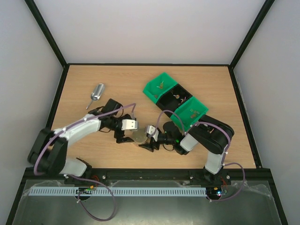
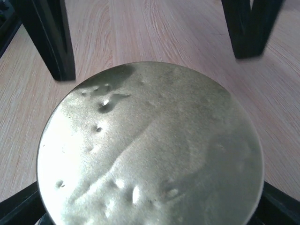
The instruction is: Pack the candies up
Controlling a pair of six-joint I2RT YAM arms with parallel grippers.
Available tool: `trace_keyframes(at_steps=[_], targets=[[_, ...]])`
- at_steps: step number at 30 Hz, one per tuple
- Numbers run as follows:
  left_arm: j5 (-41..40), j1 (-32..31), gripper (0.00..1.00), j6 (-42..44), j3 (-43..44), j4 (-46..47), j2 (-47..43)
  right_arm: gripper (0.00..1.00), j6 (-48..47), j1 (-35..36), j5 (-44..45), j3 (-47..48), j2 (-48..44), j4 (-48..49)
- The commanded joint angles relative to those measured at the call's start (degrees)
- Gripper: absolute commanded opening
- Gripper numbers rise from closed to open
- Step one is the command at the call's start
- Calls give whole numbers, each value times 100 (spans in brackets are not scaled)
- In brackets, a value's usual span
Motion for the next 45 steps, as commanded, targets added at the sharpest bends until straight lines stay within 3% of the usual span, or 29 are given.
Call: trace_keyframes(at_steps=[1, 5, 13, 20, 27, 34, 45], targets=[[-198, -57, 99, -900, -814, 950, -1230, 48, -133, 77, -18, -91, -16, -379], [-670, -638, 99, -1514, -1411, 1619, -1842, 48, -45, 77, -13, -49, 29, -397], [-1409, -1171, 96, -2034, -1527, 2585, -1490, 48, -63, 72, -50, 15, 35, -431], [-1703, -1092, 92, -1491, -1657, 2556, -1474, 48, -99, 77, -63, -67, -42, -497], [-586, -1091, 92, -1289, -1563, 2037, -1659, 48, -134, 77, -56, -38, -5, -485], [-1045, -1082, 91, -1250, -1458, 2108, -1259, 48, -147, 77, -73, -93, -50, -485], [-1075, -471, 89, -1238, -1378, 2026, -1251, 47, -344, 77, -217, -172, -77, -497]])
